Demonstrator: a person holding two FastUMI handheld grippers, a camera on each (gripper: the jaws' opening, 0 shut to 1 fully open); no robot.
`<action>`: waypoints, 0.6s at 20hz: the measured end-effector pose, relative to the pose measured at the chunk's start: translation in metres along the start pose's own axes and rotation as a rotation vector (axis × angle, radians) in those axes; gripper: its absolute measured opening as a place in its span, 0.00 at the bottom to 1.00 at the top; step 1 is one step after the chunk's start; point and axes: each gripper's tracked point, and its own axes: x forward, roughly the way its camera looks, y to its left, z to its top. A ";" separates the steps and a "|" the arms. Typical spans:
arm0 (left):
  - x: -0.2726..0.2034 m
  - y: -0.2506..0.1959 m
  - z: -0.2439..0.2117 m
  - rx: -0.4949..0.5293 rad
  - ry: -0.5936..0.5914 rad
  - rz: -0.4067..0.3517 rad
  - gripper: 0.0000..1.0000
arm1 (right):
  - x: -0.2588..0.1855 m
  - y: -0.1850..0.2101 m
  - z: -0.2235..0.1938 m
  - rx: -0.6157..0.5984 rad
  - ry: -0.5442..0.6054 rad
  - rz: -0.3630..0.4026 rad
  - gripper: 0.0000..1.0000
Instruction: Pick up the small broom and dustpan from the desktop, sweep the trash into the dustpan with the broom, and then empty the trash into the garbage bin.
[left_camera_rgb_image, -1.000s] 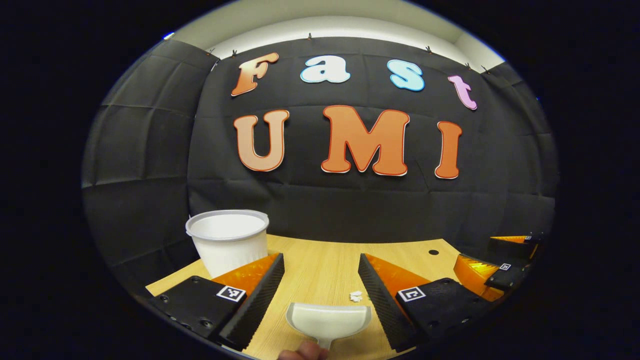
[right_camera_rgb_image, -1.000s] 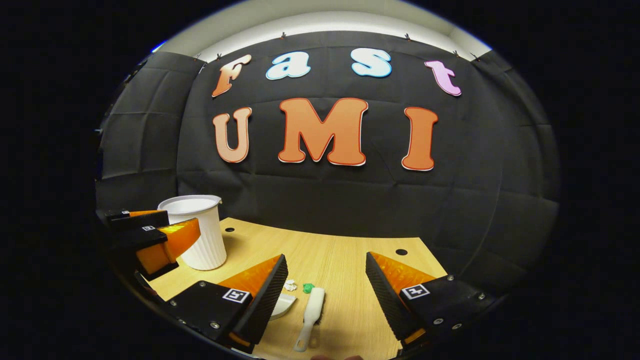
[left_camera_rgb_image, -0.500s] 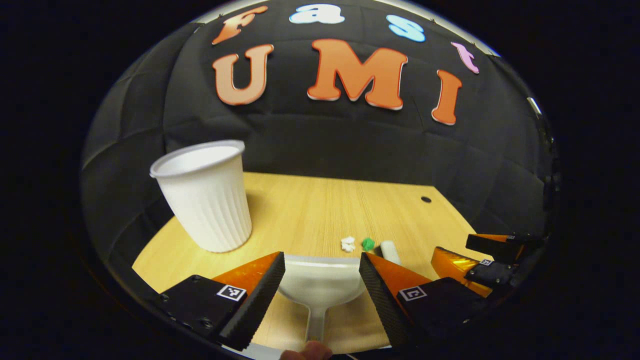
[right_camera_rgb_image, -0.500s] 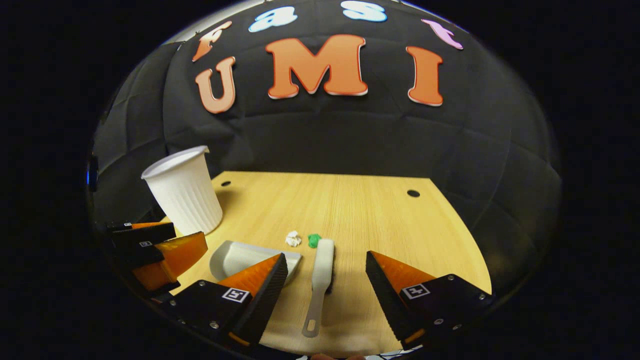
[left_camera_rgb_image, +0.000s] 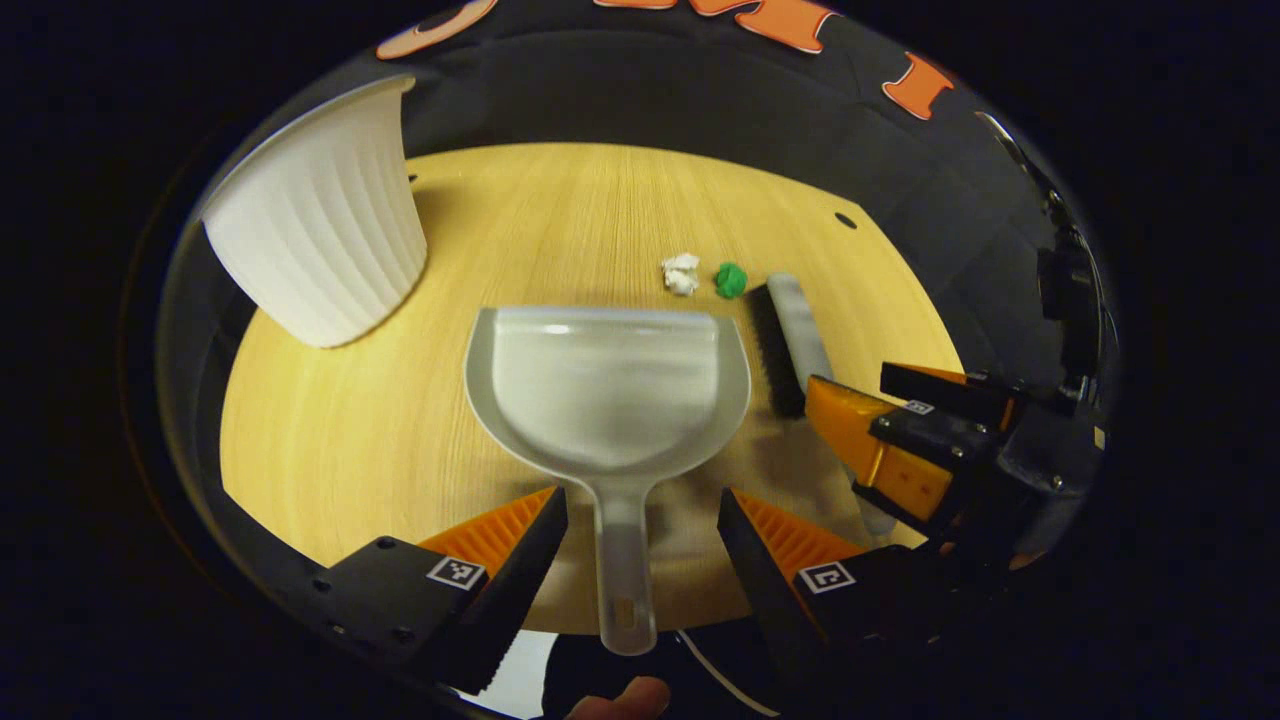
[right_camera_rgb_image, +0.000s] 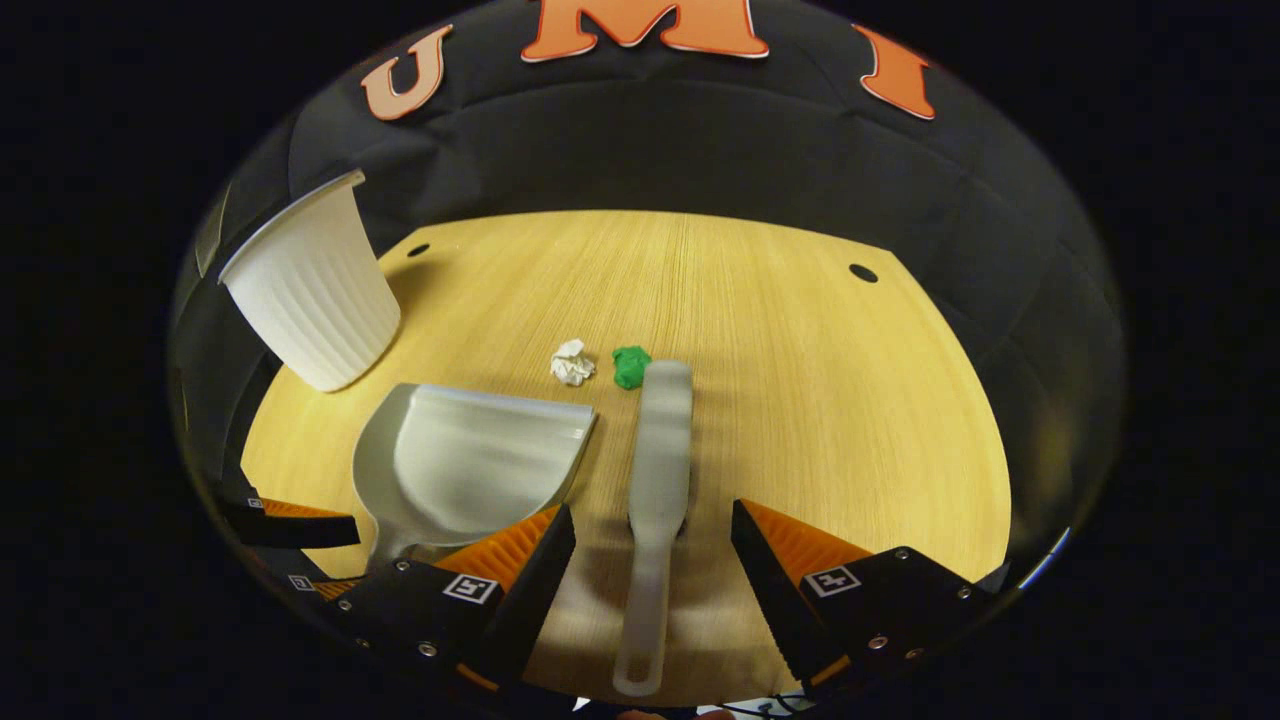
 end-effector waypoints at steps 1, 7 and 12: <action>0.003 -0.002 -0.009 -0.030 0.058 -0.008 0.98 | 0.007 0.000 -0.001 -0.009 0.019 -0.002 0.95; 0.003 -0.007 -0.008 -0.089 0.197 -0.028 0.96 | 0.042 -0.004 -0.001 -0.006 0.117 -0.030 0.95; 0.002 -0.007 -0.021 -0.043 0.304 -0.036 0.81 | 0.066 -0.009 0.001 -0.012 0.187 -0.061 0.80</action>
